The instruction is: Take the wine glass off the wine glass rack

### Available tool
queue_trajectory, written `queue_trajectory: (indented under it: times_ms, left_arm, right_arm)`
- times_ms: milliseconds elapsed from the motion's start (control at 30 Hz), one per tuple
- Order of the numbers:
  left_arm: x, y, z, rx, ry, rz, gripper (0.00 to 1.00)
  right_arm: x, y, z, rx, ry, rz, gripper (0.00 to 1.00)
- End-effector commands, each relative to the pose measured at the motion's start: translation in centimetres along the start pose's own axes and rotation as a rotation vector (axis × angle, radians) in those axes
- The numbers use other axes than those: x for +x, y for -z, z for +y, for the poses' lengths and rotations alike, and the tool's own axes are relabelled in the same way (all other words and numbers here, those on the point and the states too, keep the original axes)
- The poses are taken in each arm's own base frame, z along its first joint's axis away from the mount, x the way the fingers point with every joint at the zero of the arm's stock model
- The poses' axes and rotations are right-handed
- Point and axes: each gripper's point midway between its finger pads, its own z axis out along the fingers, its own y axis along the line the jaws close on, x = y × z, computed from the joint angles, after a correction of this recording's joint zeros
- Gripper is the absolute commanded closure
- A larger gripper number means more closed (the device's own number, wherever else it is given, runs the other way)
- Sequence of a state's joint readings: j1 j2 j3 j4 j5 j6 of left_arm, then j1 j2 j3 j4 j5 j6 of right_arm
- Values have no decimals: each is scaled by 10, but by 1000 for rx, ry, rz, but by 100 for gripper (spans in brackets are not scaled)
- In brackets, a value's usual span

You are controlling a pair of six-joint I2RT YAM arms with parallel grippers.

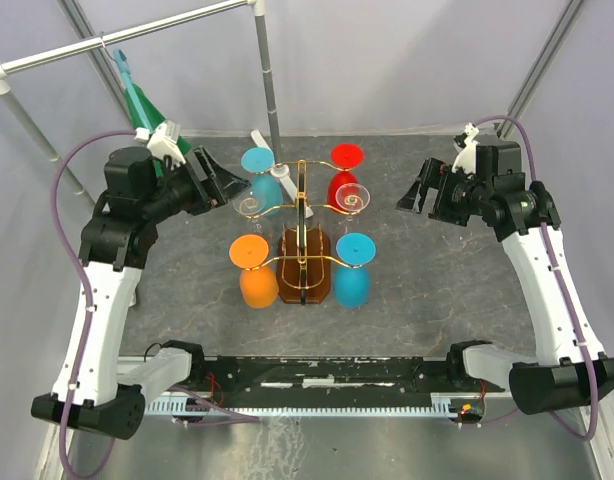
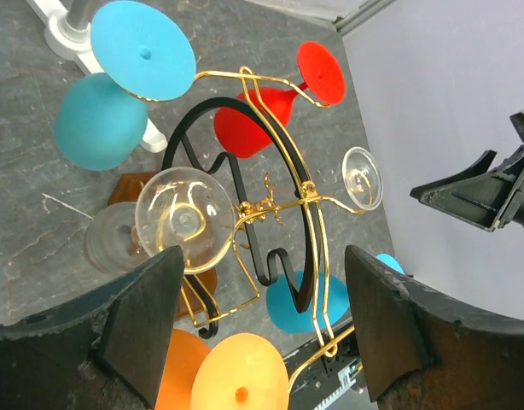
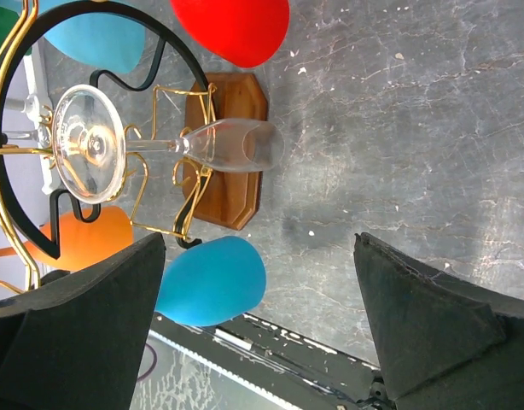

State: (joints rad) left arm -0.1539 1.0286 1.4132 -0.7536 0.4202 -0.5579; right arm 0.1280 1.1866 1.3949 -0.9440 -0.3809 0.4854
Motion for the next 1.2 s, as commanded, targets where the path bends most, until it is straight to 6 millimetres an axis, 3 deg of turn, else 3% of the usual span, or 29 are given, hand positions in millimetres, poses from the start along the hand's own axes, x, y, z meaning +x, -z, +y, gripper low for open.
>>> queue_trajectory:
  times_ms: [0, 100, 233, 300, 467, 600, 733, 800, 967, 1167]
  left_arm:
    - [-10, -4, -28, 61, -22, -24, 18]
    - [-1, -22, -38, 55, -36, 3, 18]
    - [12, -39, -56, 67, -82, 46, 18]
    - [8, -42, -54, 46, -97, 37, 17]
    - [-5, -50, -52, 12, -134, 12, 16]
    - [-11, -63, -47, -31, -148, 13, 15]
    - [-8, -69, -43, -34, -146, 12, 15]
    - [-7, -70, -41, -33, -143, 8, 15]
    - [-6, -68, -42, -30, -140, 7, 15]
    - [-6, -64, -40, -36, -149, 3, 15]
  right_arm:
    - [-23, 15, 9, -12, 73, -110, 0]
    - [-20, 18, 10, -29, 140, -104, 0]
    - [-10, 8, -6, 29, 129, -39, 0]
    - [-2, 3, -8, 28, 118, 1, 0]
    - [-6, 0, -15, 55, 109, -40, 1]
    - [-22, -17, -12, 43, 51, -60, 1]
    - [-38, -45, 14, -120, -16, -56, 28]
    - [-49, -60, 24, -191, -51, -59, 36]
    - [-80, -87, 44, -334, -135, -104, 40]
    - [-107, -112, 55, -446, -233, -142, 46]
